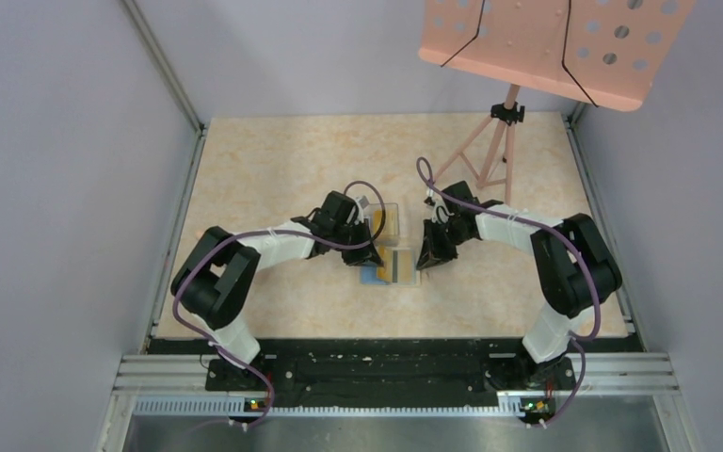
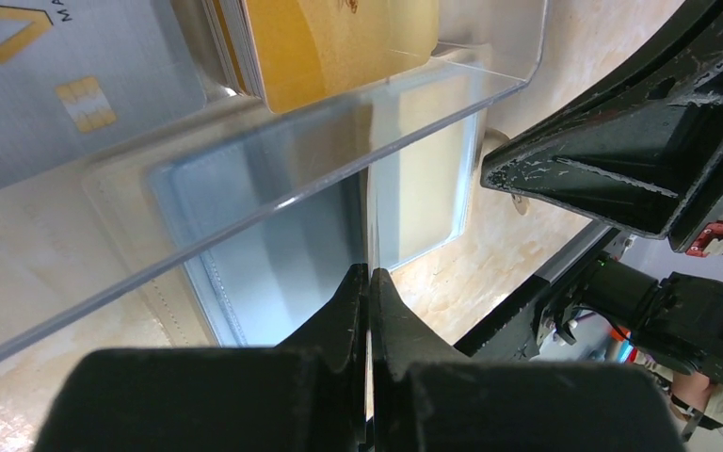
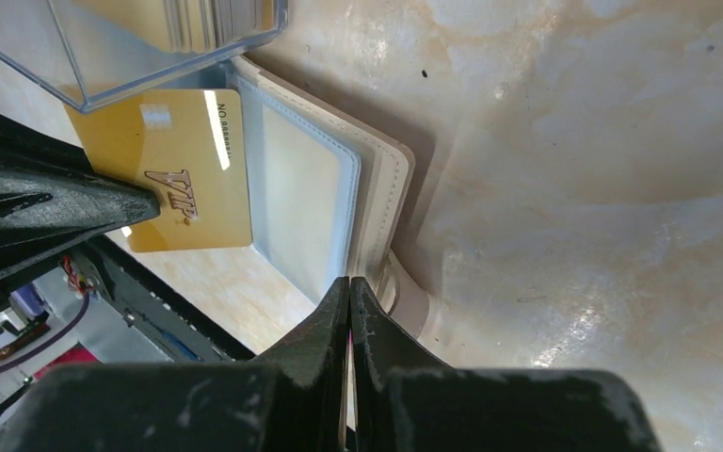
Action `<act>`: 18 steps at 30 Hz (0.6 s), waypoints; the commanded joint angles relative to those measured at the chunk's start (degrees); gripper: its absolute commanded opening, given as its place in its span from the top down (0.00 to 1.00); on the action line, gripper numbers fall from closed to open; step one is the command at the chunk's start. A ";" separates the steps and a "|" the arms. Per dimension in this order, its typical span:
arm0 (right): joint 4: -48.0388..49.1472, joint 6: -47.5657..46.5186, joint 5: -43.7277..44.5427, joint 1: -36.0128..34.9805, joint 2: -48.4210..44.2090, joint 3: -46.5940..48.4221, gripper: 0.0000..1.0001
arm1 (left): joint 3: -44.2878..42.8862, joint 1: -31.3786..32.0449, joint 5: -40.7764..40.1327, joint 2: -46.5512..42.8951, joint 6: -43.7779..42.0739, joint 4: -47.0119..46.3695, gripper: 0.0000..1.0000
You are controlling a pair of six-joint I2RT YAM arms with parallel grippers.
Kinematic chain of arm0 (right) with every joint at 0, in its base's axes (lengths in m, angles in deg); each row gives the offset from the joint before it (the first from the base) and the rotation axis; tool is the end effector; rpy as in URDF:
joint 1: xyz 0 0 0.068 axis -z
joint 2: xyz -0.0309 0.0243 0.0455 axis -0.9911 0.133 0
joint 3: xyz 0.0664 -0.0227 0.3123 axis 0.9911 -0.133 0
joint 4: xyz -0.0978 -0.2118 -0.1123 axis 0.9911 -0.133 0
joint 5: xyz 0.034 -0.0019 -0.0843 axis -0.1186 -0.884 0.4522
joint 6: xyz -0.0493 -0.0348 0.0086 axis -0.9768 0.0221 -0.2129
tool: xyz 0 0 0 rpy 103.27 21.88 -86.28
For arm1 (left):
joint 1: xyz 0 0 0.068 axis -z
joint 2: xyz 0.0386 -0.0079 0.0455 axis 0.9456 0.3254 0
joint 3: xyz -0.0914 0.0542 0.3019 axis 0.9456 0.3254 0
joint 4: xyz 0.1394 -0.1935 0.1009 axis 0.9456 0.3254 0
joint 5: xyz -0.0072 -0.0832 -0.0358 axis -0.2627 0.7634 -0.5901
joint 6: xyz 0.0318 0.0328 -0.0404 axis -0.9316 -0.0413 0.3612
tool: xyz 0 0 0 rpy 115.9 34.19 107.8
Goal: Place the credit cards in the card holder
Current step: Insert the credit card into the card holder.
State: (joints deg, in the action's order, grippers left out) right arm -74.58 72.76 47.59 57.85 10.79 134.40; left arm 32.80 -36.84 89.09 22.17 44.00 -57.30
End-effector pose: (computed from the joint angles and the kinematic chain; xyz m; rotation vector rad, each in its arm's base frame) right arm 0.2866 0.1544 0.1937 -0.1857 2.8533 0.8906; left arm 0.2737 -0.2096 0.2046 0.0345 2.6916 -1.0587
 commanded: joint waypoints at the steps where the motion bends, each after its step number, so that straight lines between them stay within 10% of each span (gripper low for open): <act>1: 1.89 -0.19 -0.23 0.34 -0.05 -0.74 1.00 | -2.00 0.24 0.54 1.97 -1.21 -0.42 1.00; 18: 2.44 -0.19 0.38 0.34 2.47 -2.22 1.00 | -2.13 0.96 5.24 5.02 1.95 -5.94 1.00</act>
State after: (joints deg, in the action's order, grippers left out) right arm -73.18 72.73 47.30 57.89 11.77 132.92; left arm 31.69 -36.71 93.22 26.04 45.60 -60.38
